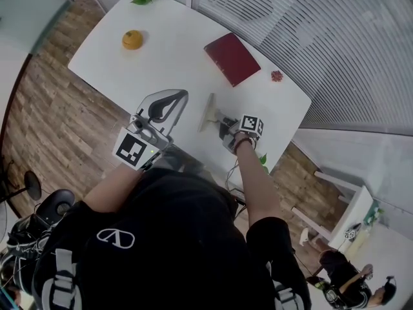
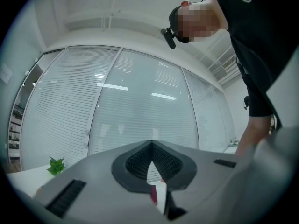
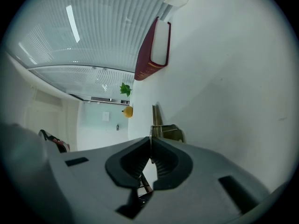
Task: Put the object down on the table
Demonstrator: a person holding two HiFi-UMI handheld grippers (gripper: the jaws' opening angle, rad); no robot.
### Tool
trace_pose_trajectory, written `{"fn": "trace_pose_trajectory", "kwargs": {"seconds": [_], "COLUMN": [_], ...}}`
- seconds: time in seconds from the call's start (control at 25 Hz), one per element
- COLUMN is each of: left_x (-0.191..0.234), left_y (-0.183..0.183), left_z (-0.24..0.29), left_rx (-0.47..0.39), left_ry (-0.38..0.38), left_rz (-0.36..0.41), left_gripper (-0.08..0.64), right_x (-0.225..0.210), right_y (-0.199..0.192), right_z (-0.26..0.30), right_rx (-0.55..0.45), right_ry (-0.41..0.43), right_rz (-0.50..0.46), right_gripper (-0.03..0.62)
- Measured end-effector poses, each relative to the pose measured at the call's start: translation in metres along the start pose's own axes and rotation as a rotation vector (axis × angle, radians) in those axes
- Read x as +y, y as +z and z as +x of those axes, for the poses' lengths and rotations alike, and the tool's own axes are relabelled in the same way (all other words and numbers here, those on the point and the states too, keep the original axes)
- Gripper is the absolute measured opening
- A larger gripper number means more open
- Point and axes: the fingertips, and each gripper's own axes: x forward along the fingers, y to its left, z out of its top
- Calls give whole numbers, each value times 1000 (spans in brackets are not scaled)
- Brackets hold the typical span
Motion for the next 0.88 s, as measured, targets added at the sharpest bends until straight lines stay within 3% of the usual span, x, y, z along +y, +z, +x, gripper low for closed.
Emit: {"fn": "trace_pose_trajectory", "kwargs": {"seconds": [0.4,0.88], "left_x": [-3,-1], "left_y": [-2,-4], "left_z": [-1,0], "left_rx": [-3,2], "left_ry": [-2,-2], "left_rz": [-14,-20], "left_gripper": [5,5], "right_x": [0,4], "right_y": [2,19], "right_z": [-4,-37], "right_rx": [-24,-89], "right_ry": [19,26], "right_rz": [56,58], "right_gripper": [101,108]}}
